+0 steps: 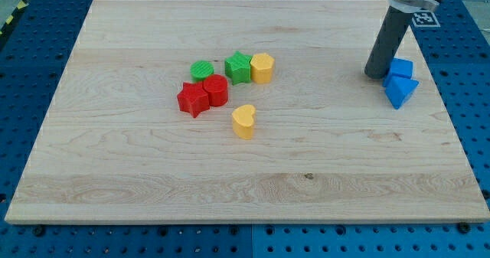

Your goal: Move the yellow blocks towards the bottom center

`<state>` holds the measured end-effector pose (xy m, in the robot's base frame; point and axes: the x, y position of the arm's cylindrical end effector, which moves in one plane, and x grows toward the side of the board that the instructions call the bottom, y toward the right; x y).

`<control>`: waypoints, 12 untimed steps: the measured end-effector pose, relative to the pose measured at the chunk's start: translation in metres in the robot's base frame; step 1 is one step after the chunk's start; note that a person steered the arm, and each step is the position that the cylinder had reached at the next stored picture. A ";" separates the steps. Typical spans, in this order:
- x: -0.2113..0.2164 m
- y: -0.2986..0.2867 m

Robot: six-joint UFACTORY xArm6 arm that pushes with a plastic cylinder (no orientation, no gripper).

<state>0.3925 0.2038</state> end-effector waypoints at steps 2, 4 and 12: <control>-0.020 -0.084; -0.024 -0.084; -0.041 -0.101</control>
<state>0.3519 0.1030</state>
